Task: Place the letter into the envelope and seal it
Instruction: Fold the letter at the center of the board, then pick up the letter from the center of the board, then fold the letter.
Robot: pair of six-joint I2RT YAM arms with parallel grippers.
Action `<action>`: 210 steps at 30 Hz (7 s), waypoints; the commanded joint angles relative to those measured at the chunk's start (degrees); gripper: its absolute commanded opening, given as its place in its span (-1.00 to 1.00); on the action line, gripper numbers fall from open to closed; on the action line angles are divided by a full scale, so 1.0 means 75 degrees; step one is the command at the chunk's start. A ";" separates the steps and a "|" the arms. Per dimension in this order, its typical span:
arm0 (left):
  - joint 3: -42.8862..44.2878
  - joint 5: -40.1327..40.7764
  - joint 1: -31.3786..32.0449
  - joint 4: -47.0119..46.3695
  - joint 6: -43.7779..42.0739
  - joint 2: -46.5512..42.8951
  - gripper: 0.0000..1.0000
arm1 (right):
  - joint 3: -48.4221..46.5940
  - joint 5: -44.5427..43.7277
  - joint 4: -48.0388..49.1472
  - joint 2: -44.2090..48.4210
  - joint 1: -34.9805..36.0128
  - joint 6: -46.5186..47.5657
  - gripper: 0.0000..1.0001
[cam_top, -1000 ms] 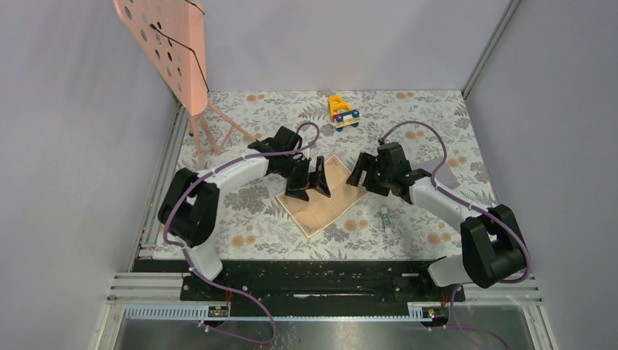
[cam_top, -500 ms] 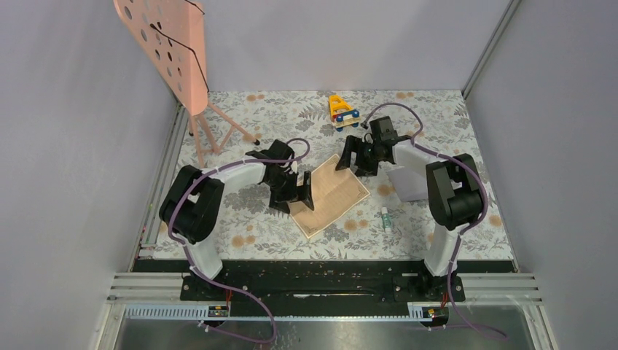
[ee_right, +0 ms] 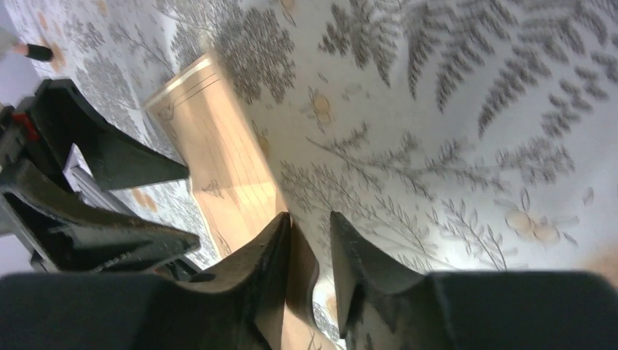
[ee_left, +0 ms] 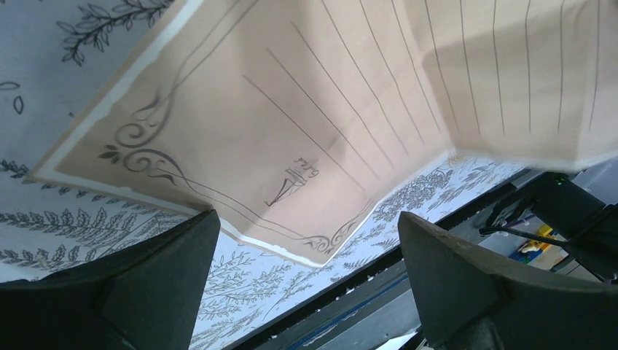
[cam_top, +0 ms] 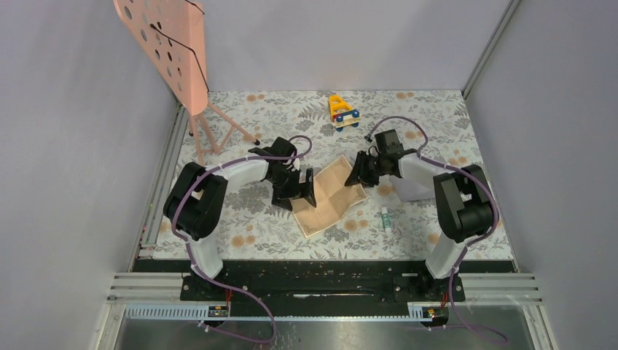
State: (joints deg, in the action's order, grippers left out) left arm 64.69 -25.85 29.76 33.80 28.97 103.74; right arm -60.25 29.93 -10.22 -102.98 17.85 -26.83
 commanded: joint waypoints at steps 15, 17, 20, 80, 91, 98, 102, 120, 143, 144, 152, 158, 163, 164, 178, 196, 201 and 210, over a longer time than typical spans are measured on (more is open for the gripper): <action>0.0897 -0.0069 -0.0019 0.0214 -0.0316 -0.0038 0.94 | 0.2053 -0.2522 -0.0830 0.3824 0.0611 -0.0619 -0.72; 0.0908 -0.0038 -0.0019 0.0273 -0.0335 -0.0066 0.94 | 0.2031 -0.2646 -0.0802 0.3887 0.0818 -0.0780 -0.73; 0.0838 -0.0005 -0.0023 0.0266 -0.0327 -0.0082 0.95 | 0.1833 -0.2755 -0.0703 0.3753 0.1246 -0.0973 -0.59; -0.0537 0.0564 0.0022 -0.0080 0.0668 -0.1187 0.94 | 0.0054 -0.4226 -0.2000 0.3214 0.2953 -0.1765 0.32; -0.0464 0.0957 0.0022 0.0140 0.0486 -0.1163 0.95 | -0.0644 -0.3529 -0.1565 0.1800 0.3177 -0.1937 0.33; -0.0608 0.1039 0.0017 0.0145 0.0464 -0.1196 0.95 | -0.0850 -0.3340 -0.1228 0.0970 0.3238 -0.2094 0.34; -0.0729 0.1275 -0.0063 0.0590 0.0259 -0.1542 0.95 | -0.0917 -0.2981 -0.0981 0.0316 0.3234 -0.2292 0.34; 0.0203 0.1994 -0.0142 0.1611 -0.0127 -0.2719 0.95 | -0.1455 -0.2635 -0.1630 0.1098 0.3221 -0.1703 0.38; 0.1422 -0.0434 0.0472 -0.0715 0.0856 0.0075 0.94 | 0.1414 -0.2326 -0.0731 0.1932 0.1429 -0.2071 0.42; 0.1398 -0.0432 0.0466 -0.0681 0.0837 0.0202 0.94 | 0.1541 -0.2192 -0.0471 0.1838 0.1359 -0.2172 0.43; 0.0546 -0.0762 0.0468 -0.1469 0.1097 0.0486 0.94 | 0.2091 -0.1347 0.1265 0.1107 0.1161 -0.2676 0.45; 0.0517 -0.0702 0.0465 -0.1529 0.1095 0.0854 0.94 | 0.2322 -0.0988 0.2269 0.0954 0.1109 -0.2997 0.34; 0.0483 -0.0639 0.0442 -0.1511 0.1016 0.0823 0.94 | 0.2715 -0.0959 0.2879 0.1298 0.1033 -0.3422 0.14; 0.0480 -0.0643 0.0439 -0.1512 0.1013 0.0805 0.94 | 0.2805 -0.0962 0.3024 0.1394 0.1031 -0.3484 0.08; 0.0499 -0.0147 0.0185 0.0168 -0.0869 -0.1132 0.97 | 0.1951 -0.0508 0.1694 0.2418 0.0943 -0.2529 -0.81; -0.0242 0.0035 0.1250 -0.1487 -0.4044 -0.4906 0.94 | -0.0784 0.2352 -0.1953 0.3518 0.0878 -0.0737 -0.80; -0.0205 0.1581 0.2201 -0.1674 -0.4566 -0.4558 0.97 | -0.0976 0.2438 -0.2017 0.3544 0.0887 -0.0830 -0.79; -0.0442 0.1852 0.2453 -0.2164 -0.4766 -0.4618 0.97 | -0.0965 0.3459 -0.1541 0.3696 0.0890 -0.1046 -0.77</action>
State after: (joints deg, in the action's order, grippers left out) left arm 61.34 -14.28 47.55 22.04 -4.51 69.76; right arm -65.21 49.45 -23.73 -77.80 24.64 -33.93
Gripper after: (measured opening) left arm 0.985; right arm 0.111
